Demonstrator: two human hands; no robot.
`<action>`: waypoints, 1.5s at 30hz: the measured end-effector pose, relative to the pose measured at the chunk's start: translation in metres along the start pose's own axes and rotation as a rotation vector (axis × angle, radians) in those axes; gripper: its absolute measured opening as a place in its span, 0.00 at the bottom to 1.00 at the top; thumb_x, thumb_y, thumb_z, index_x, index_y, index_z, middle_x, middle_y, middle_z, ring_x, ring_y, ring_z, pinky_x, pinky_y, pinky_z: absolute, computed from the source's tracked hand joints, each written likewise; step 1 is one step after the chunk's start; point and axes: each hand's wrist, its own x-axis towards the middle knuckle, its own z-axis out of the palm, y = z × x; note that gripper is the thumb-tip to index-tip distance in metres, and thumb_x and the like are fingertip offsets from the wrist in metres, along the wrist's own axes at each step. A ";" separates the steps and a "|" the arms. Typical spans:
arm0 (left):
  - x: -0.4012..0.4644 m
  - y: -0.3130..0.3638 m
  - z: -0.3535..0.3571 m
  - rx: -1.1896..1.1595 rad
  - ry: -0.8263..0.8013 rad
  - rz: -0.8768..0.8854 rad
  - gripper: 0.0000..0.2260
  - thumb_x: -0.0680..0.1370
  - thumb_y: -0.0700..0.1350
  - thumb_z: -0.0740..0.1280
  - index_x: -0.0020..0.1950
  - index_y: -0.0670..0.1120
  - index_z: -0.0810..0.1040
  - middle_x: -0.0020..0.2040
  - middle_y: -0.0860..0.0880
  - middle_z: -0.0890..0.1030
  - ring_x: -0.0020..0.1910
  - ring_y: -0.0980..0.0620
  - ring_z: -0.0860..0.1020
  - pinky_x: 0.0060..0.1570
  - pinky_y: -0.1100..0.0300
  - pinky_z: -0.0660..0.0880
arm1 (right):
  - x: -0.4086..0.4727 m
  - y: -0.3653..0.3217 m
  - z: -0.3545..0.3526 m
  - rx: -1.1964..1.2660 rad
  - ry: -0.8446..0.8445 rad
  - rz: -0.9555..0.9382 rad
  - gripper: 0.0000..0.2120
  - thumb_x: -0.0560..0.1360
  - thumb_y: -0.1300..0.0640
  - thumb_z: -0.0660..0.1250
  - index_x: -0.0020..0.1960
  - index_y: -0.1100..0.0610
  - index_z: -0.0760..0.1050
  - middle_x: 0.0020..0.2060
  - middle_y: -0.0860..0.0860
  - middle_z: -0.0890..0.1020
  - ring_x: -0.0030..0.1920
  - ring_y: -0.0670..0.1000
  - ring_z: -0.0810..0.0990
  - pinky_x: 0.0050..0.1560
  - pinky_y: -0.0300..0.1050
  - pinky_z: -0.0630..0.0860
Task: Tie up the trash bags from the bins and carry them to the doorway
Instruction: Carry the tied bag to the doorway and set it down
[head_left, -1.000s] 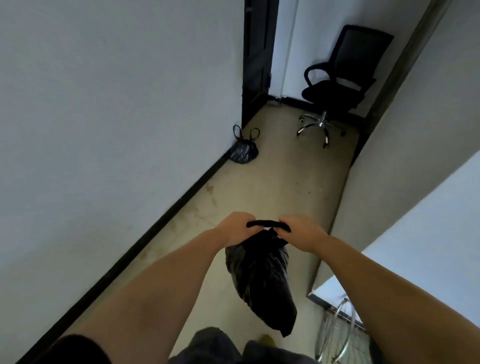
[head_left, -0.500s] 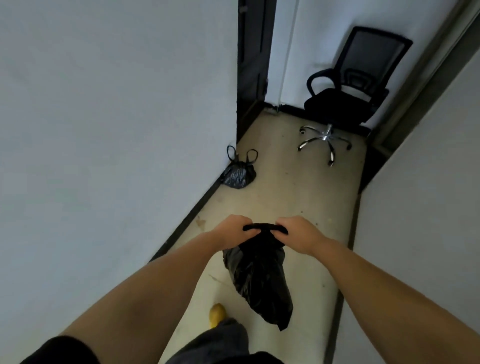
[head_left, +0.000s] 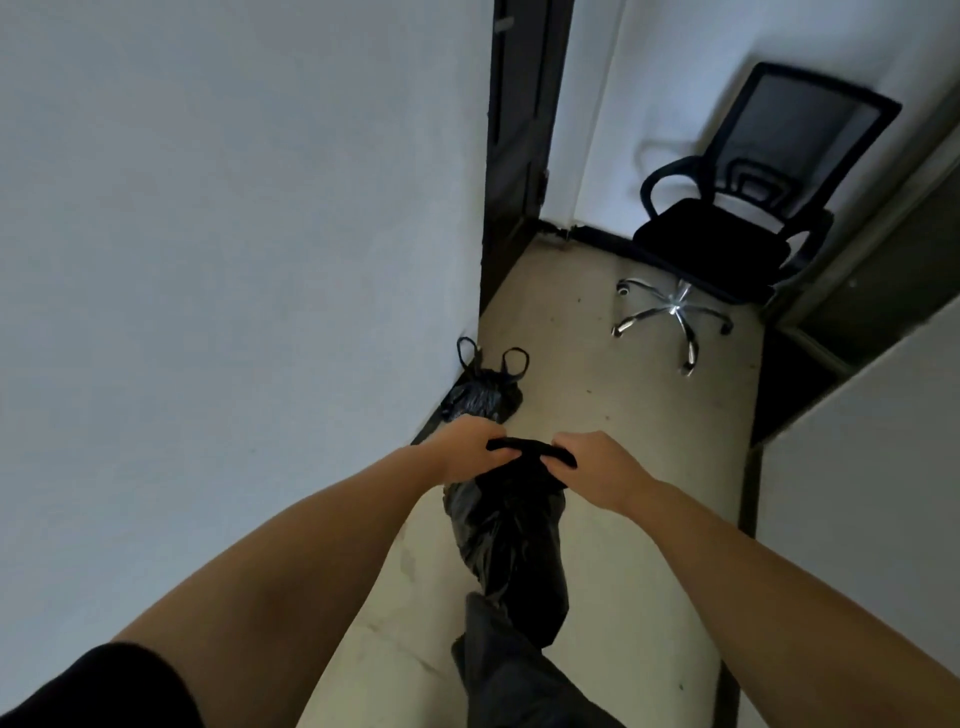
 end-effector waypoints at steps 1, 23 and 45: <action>0.016 -0.005 -0.007 -0.010 0.008 -0.008 0.16 0.79 0.52 0.62 0.46 0.39 0.78 0.39 0.45 0.76 0.38 0.50 0.74 0.40 0.57 0.69 | 0.020 0.004 -0.006 -0.001 -0.001 -0.010 0.12 0.78 0.52 0.62 0.37 0.56 0.70 0.33 0.53 0.76 0.34 0.52 0.74 0.32 0.44 0.65; 0.264 -0.243 -0.077 0.164 -0.061 -0.259 0.15 0.82 0.49 0.54 0.64 0.48 0.73 0.62 0.48 0.75 0.62 0.47 0.74 0.62 0.53 0.70 | 0.392 0.035 0.128 0.189 -0.331 0.020 0.15 0.81 0.53 0.56 0.36 0.55 0.64 0.31 0.51 0.70 0.34 0.51 0.70 0.38 0.46 0.64; 0.287 -0.359 -0.036 0.947 0.099 0.213 0.09 0.66 0.38 0.71 0.30 0.45 0.73 0.26 0.49 0.73 0.28 0.49 0.73 0.38 0.59 0.74 | 0.487 0.117 0.326 -0.130 -0.646 0.227 0.16 0.81 0.52 0.53 0.64 0.59 0.70 0.62 0.58 0.74 0.62 0.58 0.73 0.62 0.51 0.68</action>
